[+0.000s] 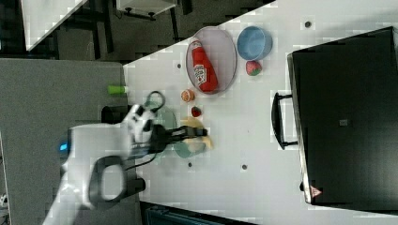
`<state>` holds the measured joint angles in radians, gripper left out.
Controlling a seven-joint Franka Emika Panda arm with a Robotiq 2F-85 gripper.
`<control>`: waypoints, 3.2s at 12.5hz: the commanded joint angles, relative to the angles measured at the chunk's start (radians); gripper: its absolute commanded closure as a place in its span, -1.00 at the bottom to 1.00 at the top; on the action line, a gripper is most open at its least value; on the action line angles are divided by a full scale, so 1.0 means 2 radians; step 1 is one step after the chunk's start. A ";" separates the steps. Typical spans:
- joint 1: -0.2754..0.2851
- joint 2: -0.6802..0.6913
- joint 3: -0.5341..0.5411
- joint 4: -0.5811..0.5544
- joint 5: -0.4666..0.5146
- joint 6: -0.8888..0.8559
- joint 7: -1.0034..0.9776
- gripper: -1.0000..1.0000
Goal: Pick Banana and place it in mug.
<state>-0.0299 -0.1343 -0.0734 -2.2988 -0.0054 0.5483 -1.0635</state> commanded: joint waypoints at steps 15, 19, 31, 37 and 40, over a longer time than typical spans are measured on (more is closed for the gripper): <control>0.038 0.025 0.221 0.030 0.027 -0.034 0.345 0.37; 0.038 0.073 0.237 -0.011 0.027 0.087 0.351 0.37; 0.038 0.134 0.244 -0.031 0.028 0.168 0.370 -0.99; 0.021 0.009 0.184 -0.020 0.029 0.112 0.370 -1.00; 0.009 -0.046 0.113 0.021 0.029 0.023 0.370 -1.00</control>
<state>0.0141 -0.2161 0.1991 -2.2734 0.0394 0.5786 -0.3667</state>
